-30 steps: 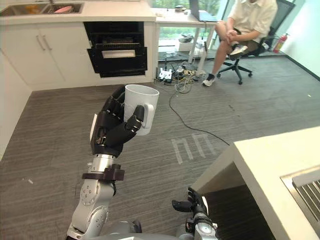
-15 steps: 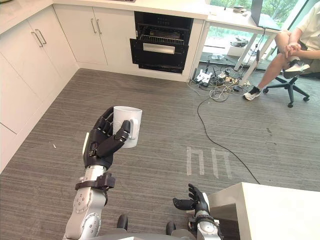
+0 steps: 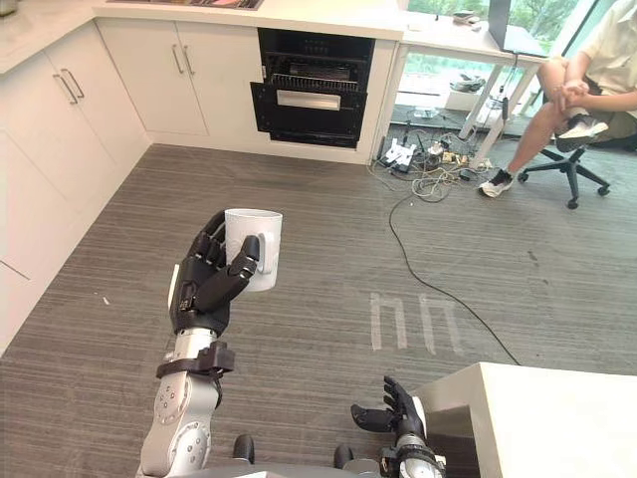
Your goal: Walk over to the sink, pick up the cup, carry it to the dishwasher, place the cup inside the dishwasher, then close the dishwasher door
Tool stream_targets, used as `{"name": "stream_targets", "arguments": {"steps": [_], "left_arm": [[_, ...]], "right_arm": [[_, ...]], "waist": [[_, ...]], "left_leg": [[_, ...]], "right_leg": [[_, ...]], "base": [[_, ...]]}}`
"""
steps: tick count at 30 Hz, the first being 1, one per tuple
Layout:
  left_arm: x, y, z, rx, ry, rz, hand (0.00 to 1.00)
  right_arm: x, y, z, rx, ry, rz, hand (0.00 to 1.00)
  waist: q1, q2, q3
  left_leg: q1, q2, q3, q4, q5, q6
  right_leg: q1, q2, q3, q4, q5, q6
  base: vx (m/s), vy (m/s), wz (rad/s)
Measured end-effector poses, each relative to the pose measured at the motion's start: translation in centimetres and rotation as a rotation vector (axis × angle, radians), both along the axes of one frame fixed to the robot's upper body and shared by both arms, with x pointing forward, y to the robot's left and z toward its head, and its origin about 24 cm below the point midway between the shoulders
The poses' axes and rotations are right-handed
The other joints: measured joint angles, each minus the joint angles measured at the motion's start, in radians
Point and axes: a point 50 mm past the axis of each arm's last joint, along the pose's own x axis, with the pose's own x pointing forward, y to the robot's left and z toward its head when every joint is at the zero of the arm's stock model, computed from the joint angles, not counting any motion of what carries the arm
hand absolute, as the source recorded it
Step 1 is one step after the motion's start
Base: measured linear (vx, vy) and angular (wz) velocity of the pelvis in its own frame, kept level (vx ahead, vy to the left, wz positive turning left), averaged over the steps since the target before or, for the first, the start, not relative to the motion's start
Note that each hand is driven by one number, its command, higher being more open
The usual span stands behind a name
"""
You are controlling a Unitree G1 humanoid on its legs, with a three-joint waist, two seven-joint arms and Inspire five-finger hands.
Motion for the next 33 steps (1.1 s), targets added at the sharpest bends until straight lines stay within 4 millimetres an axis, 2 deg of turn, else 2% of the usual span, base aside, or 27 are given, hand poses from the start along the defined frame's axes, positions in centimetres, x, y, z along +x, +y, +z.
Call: {"name": "stream_targets", "arguments": {"steps": [3,5,8,9,11,12,15,17,18,19,20,21,22,23,24,25,27,28,29,31,32,33], "left_arm": [[-0.3,0.4,0.2,0.001,0.0,0.027,0.3],[-0.4,1.2,0.5,0.003,-0.013,0.065,0.3],[-0.6,2.6,1.3,0.009,-0.042,0.135,0.3],[-0.7,3.2,1.7,0.013,-0.064,0.164,0.3],[-0.8,3.4,2.0,0.012,-0.079,0.175,0.3],[-1.0,3.8,1.8,0.012,-0.072,0.197,0.3],[-1.5,4.2,1.4,0.003,-0.05,0.211,0.3],[-1.6,4.1,1.2,0.001,-0.042,0.206,0.3],[-1.7,3.8,1.2,0.002,-0.044,0.19,0.3],[-1.8,3.7,1.3,0.002,-0.045,0.182,0.3],[-1.9,3.6,1.2,-0.001,-0.042,0.174,0.3],[-1.9,3.3,1.2,0.002,-0.04,0.157,0.3],[-1.9,3.1,1.2,0.004,-0.041,0.145,0.3],[-1.9,2.7,1.3,0.007,-0.047,0.119,0.3],[-1.9,2.6,1.3,0.022,-0.045,0.101,0.3],[-1.9,2.6,1.3,0.027,-0.045,0.094,0.3],[-1.7,2.2,1.6,0.024,-0.058,0.078,0.3],[-1.7,2.1,1.7,0.022,-0.063,0.074,0.3],[-1.3,1.7,1.9,0.018,-0.076,0.055,0.3],[-0.5,0.7,2.3,0.004,-0.104,0.015,0.3],[-0.1,0.4,2.5,-0.001,-0.116,0.003,0.3],[0.1,0.2,2.4,-0.002,-0.112,-0.004,0.3]], "right_arm": [[0.6,-1.2,0.3,-0.032,-0.013,-0.036,0.9],[1.1,-1.6,0.5,-0.046,-0.027,-0.045,0.9],[2.0,-2.0,0.9,-0.055,-0.057,-0.066,0.9],[2.7,-2.1,1.2,-0.06,-0.078,-0.074,0.9],[3.1,-2.5,1.4,-0.076,-0.09,-0.08,0.9],[3.9,-2.6,1.7,-0.085,-0.108,-0.079,0.9],[5.7,-2.5,2.6,-0.09,-0.161,-0.073,0.9],[6.4,-2.4,2.9,-0.091,-0.18,-0.066,0.9],[6.4,-2.4,2.9,-0.092,-0.181,-0.063,0.9],[6.4,-2.3,2.9,-0.093,-0.18,-0.059,0.9],[6.5,-2.4,3.1,-0.099,-0.187,-0.048,0.9],[6.3,-2.2,3.2,-0.098,-0.191,-0.039,0.9],[6.1,-2.1,3.2,-0.094,-0.192,-0.037,0.9],[5.6,-1.4,3.2,-0.079,-0.193,-0.029,0.9],[5.0,-0.7,3.2,-0.058,-0.199,-0.022,0.9],[4.9,-0.4,3.2,-0.05,-0.203,-0.015,0.9],[5.1,0.6,3.7,-0.024,-0.235,0.006,0.9],[5.2,0.8,4.0,-0.021,-0.249,0.011,0.9],[5.6,0.8,4.4,-0.023,-0.274,0.018,0.9],[6.0,0.5,5.0,-0.034,-0.303,0.029,0.9],[6.2,0.5,5.1,-0.036,-0.312,0.038,0.9],[5.9,0.5,4.9,-0.036,-0.302,0.044,0.9]], "waist": [[0.0,0.008,0.007],[0.009,0.008,0.011],[0.014,0.008,0.036],[0.01,0.01,0.061],[0.015,0.012,0.084],[0.026,0.014,0.093],[0.032,0.016,0.101],[0.031,0.018,0.106],[0.031,0.007,0.114],[0.027,0.009,0.114],[0.016,0.01,0.119],[0.008,0.006,0.124],[0.007,0.004,0.128],[-0.002,-0.003,0.144],[-0.017,-0.006,0.147],[-0.023,-0.006,0.148],[-0.034,0.004,0.153],[-0.041,0.006,0.154],[-0.048,0.023,0.163],[-0.069,0.042,0.169],[-0.071,0.044,0.169],[-0.078,0.049,0.166]], "left_leg": [[-0.013,-0.02,-0.012,-0.015,0.01,0.027],[-0.033,-0.038,-0.054,-0.006,0.02,0.021],[-0.08,-0.063,-0.121,0.027,0.015,0.031],[-0.123,-0.041,-0.034,0.086,-0.02,0.044],[-0.155,0.007,0.109,0.17,-0.037,0.059],[-0.178,0.029,0.183,0.233,-0.072,0.06],[-0.215,0.032,0.197,0.346,-0.161,0.063],[-0.252,0.033,0.2,0.473,-0.262,0.07],[-0.258,0.021,0.201,0.53,-0.318,0.077],[-0.258,0.011,0.2,0.548,-0.346,0.081],[-0.26,-0.005,0.199,0.572,-0.387,0.091],[-0.241,-0.03,0.197,0.576,-0.417,0.103],[-0.225,-0.039,0.194,0.574,-0.431,0.109],[-0.175,-0.051,0.173,0.564,-0.451,0.126],[-0.129,-0.06,0.147,0.547,-0.482,0.141],[-0.103,-0.061,0.139,0.533,-0.491,0.141],[0.009,-0.068,0.113,0.442,-0.501,0.128],[0.038,-0.07,0.095,0.416,-0.5,0.126],[0.095,-0.069,0.063,0.364,-0.495,0.115],[0.165,-0.044,0.012,0.315,-0.509,0.069],[0.193,-0.032,0.001,0.317,-0.524,0.04],[0.22,-0.016,-0.022,0.346,-0.541,0.013]], "right_leg": [[0.0,-0.027,-0.066,0.035,-0.031,0.014],[0.0,-0.041,-0.107,0.047,-0.045,0.019],[0.005,-0.068,-0.183,0.069,-0.07,0.027],[0.018,-0.079,-0.237,0.066,-0.077,0.031],[0.029,-0.089,-0.273,0.067,-0.084,0.038],[0.027,-0.1,-0.276,0.066,-0.088,0.05],[0.026,-0.12,-0.257,0.067,-0.1,0.074],[0.023,-0.15,-0.248,0.105,-0.147,0.087],[0.022,-0.178,-0.248,0.143,-0.182,0.092],[0.024,-0.192,-0.249,0.178,-0.194,0.081],[-0.033,-0.221,-0.242,0.324,-0.202,0.055],[-0.117,-0.249,-0.195,0.515,-0.176,-0.011],[-0.158,-0.251,-0.15,0.609,-0.141,-0.063],[-0.23,-0.239,-0.07,0.785,-0.1,-0.053],[-0.281,-0.194,-0.051,0.896,-0.156,-0.023],[-0.303,-0.168,-0.058,0.913,-0.177,-0.023],[-0.401,-0.088,-0.142,0.847,-0.224,-0.028],[-0.426,-0.071,-0.169,0.805,-0.224,-0.028],[-0.474,-0.039,-0.203,0.707,-0.222,-0.025],[-0.535,0.015,-0.23,0.504,-0.161,-0.031],[-0.556,0.045,-0.215,0.415,-0.048,-0.049],[-0.543,0.081,-0.203,0.36,0.107,-0.098]], "base": [[-0.03,0.034,0.67],[0.01,0.023,0.79],[-0.01,0.034,0.86],[-0.04,0.052,1.04],[0.03,0.068,0.75],[0.08,0.084,0.19],[0.08,0.091,-0.17],[0.15,0.26,-0.08],[0.19,0.292,0.03],[0.28,0.299,0.09],[0.42,0.372,0.17],[0.36,0.309,0.2],[0.5,0.359,0.3],[0.49,0.211,0.43],[0.6,0.242,0.49],[0.54,0.15,0.51],[0.6,0.139,0.44],[0.67,0.107,0.59],[0.72,0.069,0.86],[0.68,0.027,0.97],[0.69,-0.038,0.78],[0.93,-0.069,0.45]]}}
